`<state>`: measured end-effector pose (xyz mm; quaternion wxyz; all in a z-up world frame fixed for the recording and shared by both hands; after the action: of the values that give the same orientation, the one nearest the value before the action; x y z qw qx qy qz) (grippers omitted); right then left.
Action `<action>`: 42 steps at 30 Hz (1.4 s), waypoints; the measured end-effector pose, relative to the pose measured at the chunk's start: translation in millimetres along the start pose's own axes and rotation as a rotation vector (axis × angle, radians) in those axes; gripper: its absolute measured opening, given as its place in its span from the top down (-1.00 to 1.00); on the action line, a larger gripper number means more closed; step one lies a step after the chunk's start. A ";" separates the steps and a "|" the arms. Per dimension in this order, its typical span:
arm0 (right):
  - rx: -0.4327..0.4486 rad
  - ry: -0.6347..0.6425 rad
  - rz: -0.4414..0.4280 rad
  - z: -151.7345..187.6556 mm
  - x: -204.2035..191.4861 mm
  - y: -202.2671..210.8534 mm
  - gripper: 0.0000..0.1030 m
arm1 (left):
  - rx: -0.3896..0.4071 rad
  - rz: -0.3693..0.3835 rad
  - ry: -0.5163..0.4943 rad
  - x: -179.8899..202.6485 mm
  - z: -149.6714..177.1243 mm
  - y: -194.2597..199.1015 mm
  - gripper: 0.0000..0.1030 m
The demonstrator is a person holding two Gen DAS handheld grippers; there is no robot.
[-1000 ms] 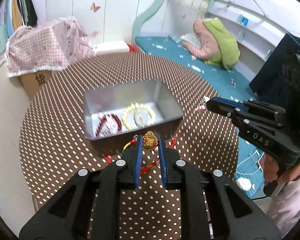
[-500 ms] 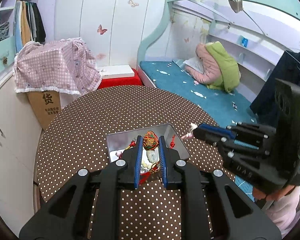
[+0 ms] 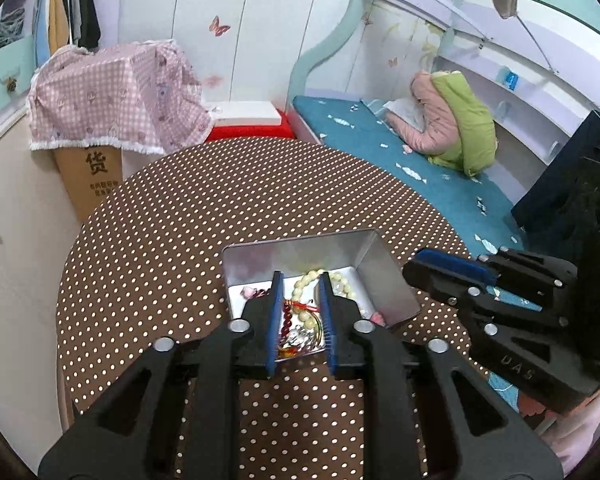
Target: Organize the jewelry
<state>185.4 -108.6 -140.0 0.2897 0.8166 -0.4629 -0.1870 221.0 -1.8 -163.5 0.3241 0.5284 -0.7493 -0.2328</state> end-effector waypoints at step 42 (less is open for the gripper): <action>-0.229 -0.048 -0.010 88.2 -12.1 -39.9 0.81 | -0.173 0.129 -0.106 43.0 95.6 -36.3 0.14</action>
<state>154.5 -108.5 -232.6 0.3690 0.7758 -0.4413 -0.2593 164.4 -53.9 -243.4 0.3428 0.4363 -0.7748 -0.3030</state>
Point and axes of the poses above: each gripper's, at about its wrist camera, not at the fingertips, and y roughly against the way its jaws point, x to its right, z to its underside, the point moved 8 cm from there along -y, roughly the way its jaws point, and after that the axes turned 6 degrees about y, right-handed, at the moved point
